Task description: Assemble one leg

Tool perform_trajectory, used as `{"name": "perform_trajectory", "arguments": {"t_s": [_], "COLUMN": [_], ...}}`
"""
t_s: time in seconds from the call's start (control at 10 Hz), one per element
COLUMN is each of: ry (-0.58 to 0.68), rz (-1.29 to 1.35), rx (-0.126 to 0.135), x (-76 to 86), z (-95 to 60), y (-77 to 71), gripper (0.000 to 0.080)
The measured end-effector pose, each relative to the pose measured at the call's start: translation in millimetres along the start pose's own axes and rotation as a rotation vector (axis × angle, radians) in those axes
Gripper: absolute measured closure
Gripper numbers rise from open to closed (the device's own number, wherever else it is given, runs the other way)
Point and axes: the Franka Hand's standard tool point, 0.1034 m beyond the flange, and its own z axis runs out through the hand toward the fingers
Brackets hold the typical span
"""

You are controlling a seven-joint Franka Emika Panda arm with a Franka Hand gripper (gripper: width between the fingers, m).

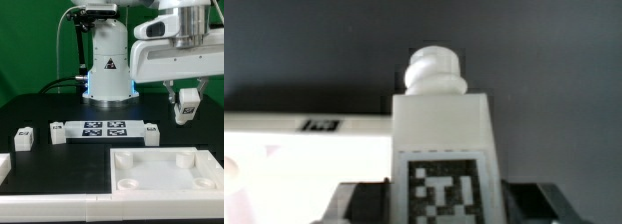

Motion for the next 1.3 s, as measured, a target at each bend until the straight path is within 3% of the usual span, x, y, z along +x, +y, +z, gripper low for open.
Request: {"name": "perform_trajectory", "arguments": {"t_s": [0.2,0.3,0.5,0.6,0.8,1.3], "ry": [0.184,0.173,0.174,0.164,0.176,0.195], "rz": [-0.008,-0.012,-0.036,-0.078,-0.122,-0.148], "rx": [0.021,0.020,0.019,0.015,0.011,0.008], "x": [5.3,-0.3,4.7,17.2,54.1,78.7], "z": [-2.7,0.5,1.9,11.7,14.8,25.5], "y": [-3.1,-3.0,-2.4,1.4,9.1,19.2], "gripper": [0.0508,0.0508,0.0508,0.0508,0.0508,0.0508]}}
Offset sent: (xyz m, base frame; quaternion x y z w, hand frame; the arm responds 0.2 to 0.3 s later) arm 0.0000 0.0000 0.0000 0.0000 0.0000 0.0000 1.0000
